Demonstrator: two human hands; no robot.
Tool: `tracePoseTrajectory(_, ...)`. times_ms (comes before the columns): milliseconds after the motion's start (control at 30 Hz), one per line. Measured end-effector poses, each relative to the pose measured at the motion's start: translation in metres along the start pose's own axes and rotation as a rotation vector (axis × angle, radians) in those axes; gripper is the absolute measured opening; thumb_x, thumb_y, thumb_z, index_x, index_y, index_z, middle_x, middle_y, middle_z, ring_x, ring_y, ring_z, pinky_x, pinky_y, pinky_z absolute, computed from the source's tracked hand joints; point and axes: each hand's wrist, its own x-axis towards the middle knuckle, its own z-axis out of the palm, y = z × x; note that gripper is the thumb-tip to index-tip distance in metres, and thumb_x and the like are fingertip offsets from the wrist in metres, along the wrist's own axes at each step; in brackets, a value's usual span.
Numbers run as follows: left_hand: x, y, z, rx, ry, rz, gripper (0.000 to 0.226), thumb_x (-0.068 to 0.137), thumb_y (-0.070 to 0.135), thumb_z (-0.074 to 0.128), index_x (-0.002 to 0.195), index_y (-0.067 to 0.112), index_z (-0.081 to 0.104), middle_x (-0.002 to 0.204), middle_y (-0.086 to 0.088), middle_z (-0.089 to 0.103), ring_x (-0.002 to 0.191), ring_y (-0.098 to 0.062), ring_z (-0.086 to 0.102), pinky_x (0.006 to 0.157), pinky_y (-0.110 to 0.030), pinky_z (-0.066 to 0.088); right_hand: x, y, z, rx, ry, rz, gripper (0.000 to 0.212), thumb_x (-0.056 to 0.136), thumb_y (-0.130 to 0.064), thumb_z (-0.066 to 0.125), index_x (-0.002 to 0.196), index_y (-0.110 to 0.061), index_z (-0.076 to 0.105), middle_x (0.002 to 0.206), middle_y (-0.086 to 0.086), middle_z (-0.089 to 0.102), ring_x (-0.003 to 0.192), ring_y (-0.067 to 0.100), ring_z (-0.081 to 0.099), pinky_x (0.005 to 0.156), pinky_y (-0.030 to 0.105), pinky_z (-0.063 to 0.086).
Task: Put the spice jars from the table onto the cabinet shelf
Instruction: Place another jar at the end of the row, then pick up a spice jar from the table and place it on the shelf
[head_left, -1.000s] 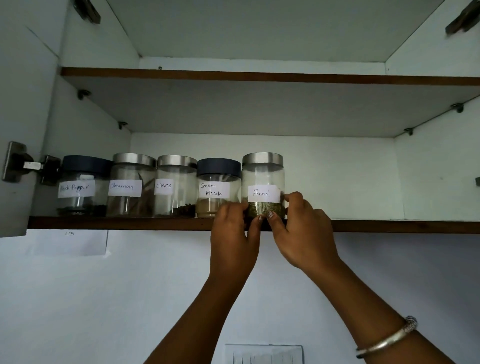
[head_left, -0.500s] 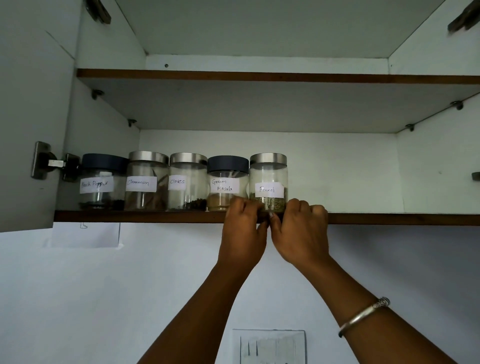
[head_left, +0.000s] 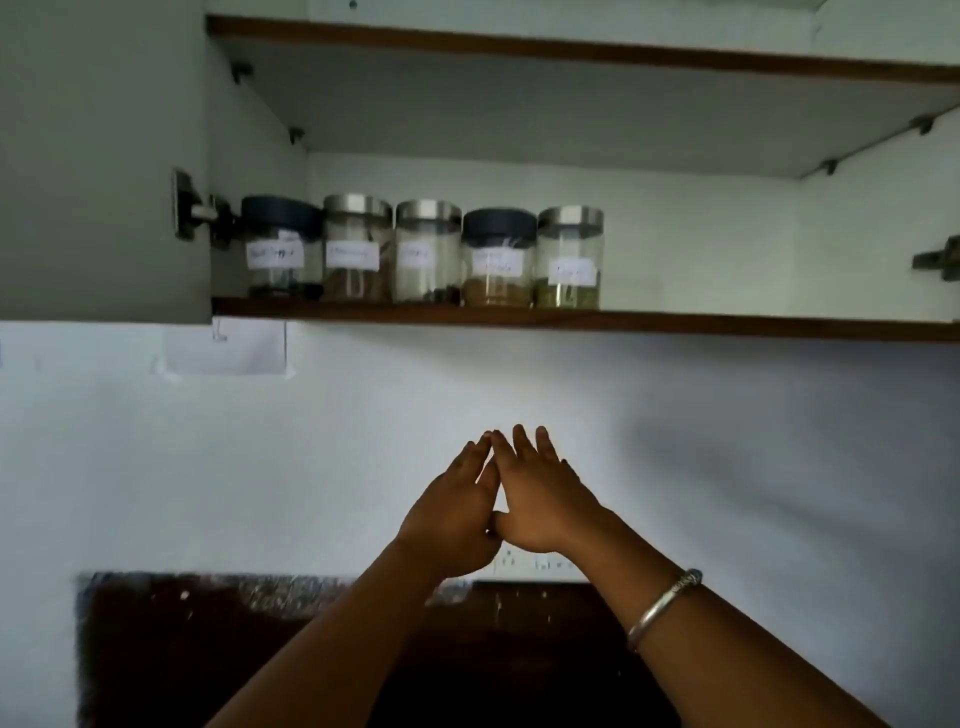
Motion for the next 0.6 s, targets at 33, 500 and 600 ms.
tracePoseTrajectory(33, -0.015, -0.006, 0.007, -0.014, -0.028, -0.019, 0.088, 0.082, 0.024, 0.056, 0.149, 0.015, 0.000, 0.158, -0.005, -0.006, 0.146, -0.020, -0.004, 0.117, -0.034, 0.020, -0.007, -0.008, 0.013, 0.039, -0.038, 0.002, 0.092, 0.085, -0.041, 0.059, 0.149, -0.023, -0.004, 0.159, 0.009, -0.004, 0.144, 0.033, -0.011, 0.115, 0.051, 0.015)
tracePoseTrajectory(500, -0.163, -0.063, 0.157, -0.309, -0.475, -0.313, 0.090, 0.078, 0.034, 0.069, 0.147, 0.017, 0.014, 0.154, -0.011, 0.016, 0.140, -0.029, 0.024, 0.111, -0.040, 0.031, -0.073, -0.035, 0.221, 0.160, -0.512, 0.072, 0.085, 0.082, -0.043, 0.062, 0.147, -0.020, 0.014, 0.150, 0.009, 0.030, 0.138, 0.037, 0.021, 0.109, 0.049, 0.028)
tracePoseTrajectory(600, -0.174, -0.071, 0.198, -0.342, -0.552, -0.355, 0.090, 0.078, 0.035, 0.069, 0.147, 0.013, 0.015, 0.154, -0.012, 0.016, 0.141, -0.029, 0.020, 0.113, -0.042, 0.029, -0.072, -0.021, 0.261, 0.140, -0.550, 0.045, 0.085, 0.083, -0.047, 0.060, 0.148, -0.015, 0.015, 0.149, 0.011, 0.033, 0.135, 0.033, 0.030, 0.112, 0.044, 0.023)
